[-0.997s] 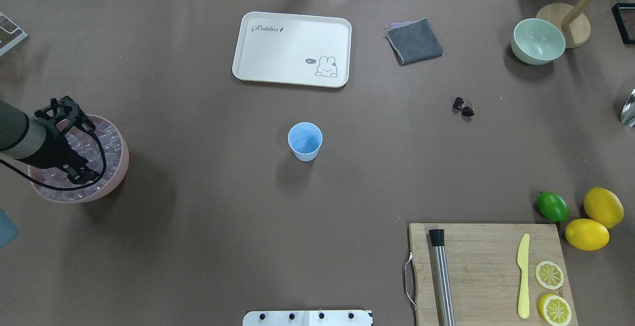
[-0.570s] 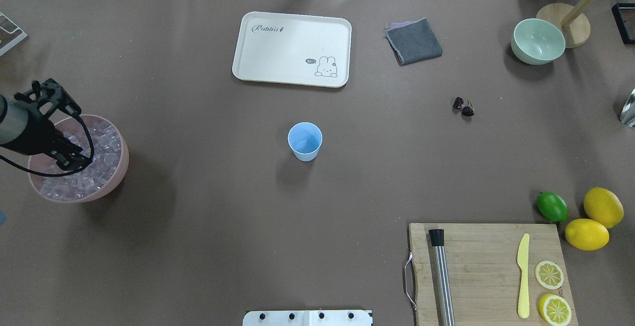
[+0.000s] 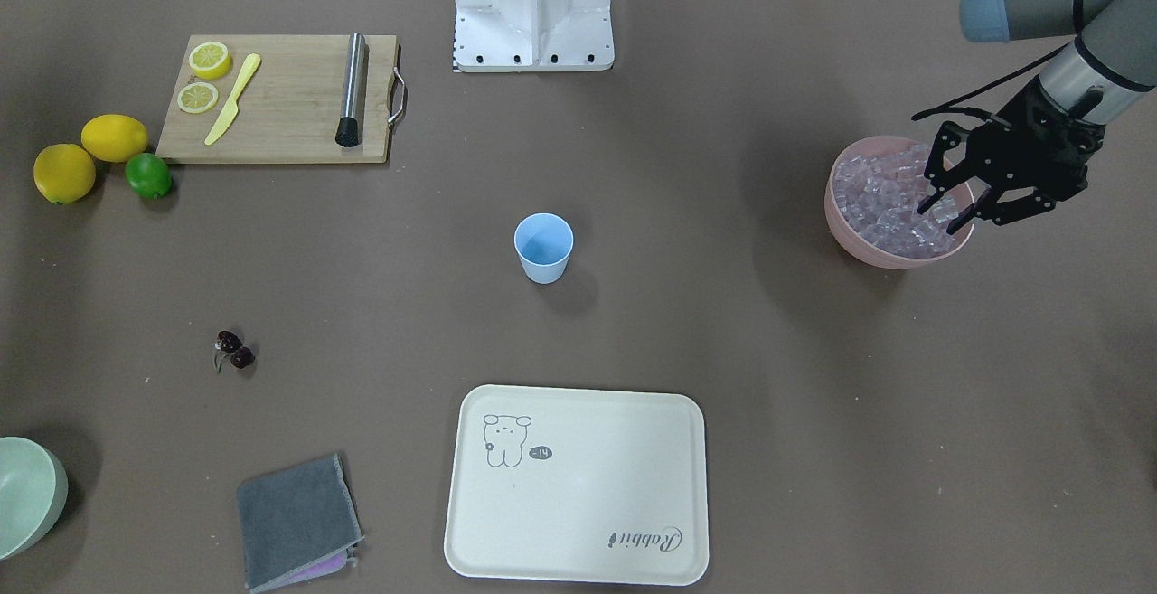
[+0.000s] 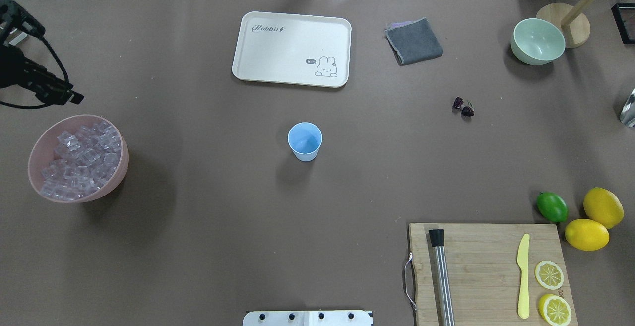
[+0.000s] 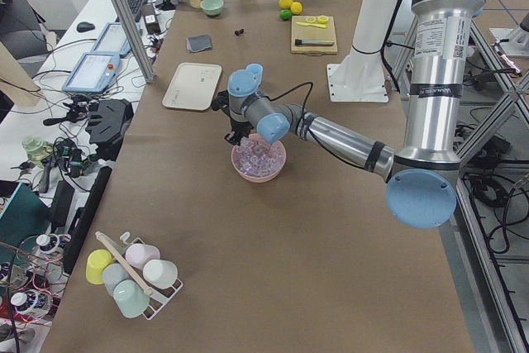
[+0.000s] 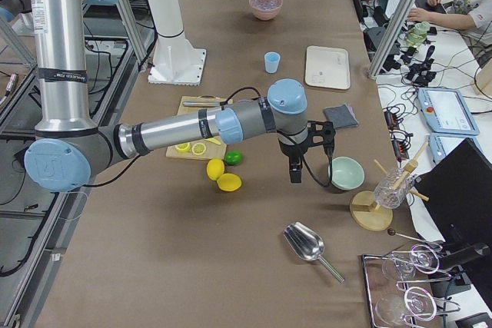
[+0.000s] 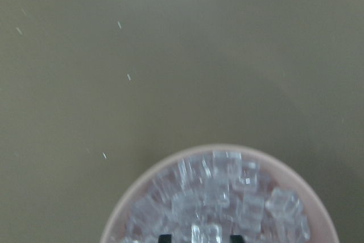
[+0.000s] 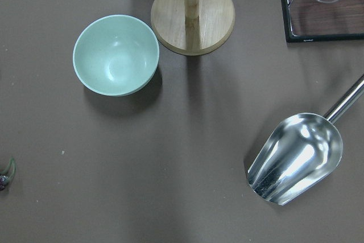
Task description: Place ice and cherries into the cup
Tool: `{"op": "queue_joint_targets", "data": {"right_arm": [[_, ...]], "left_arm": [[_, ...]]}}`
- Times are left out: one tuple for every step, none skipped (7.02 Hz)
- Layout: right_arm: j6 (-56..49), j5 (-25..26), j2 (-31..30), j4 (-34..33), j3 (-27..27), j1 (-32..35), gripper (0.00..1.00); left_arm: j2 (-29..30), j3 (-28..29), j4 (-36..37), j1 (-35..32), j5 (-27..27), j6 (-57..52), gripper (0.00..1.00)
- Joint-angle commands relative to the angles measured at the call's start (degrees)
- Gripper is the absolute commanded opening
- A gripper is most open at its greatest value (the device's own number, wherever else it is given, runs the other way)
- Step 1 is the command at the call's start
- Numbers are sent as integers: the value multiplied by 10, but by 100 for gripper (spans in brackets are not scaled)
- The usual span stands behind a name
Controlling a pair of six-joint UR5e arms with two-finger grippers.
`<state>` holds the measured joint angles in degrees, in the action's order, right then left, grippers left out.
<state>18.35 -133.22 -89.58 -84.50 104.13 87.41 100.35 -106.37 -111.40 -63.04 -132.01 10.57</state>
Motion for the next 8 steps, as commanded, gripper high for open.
{"op": "queue_joint_targets", "data": {"right_arm": [[0, 1, -11, 0, -2, -18, 100], [0, 1, -14, 0, -2, -20, 100], [0, 2, -14, 2, -2, -20, 100], [1, 3, -12, 2, -2, -21, 100], [1, 8, -10, 2, -2, -24, 100], [2, 19, -8, 3, -2, -31, 100], [3, 20, -8, 4, -2, -33, 100], [4, 19, -8, 4, 1, -33, 100]], "left_arm": [[123, 21, 1, 37, 4, 126, 0], [157, 20, 0, 59, 5, 173, 0], [185, 19, -1, 90, 25, 229, 0], [199, 16, -4, 142, 74, 260, 0], [219, 21, -5, 203, 139, 285, 0], [235, 28, -5, 257, 200, 302, 0], [246, 46, -7, 282, 233, 306, 0], [259, 79, -25, 301, 257, 305, 0]]}}
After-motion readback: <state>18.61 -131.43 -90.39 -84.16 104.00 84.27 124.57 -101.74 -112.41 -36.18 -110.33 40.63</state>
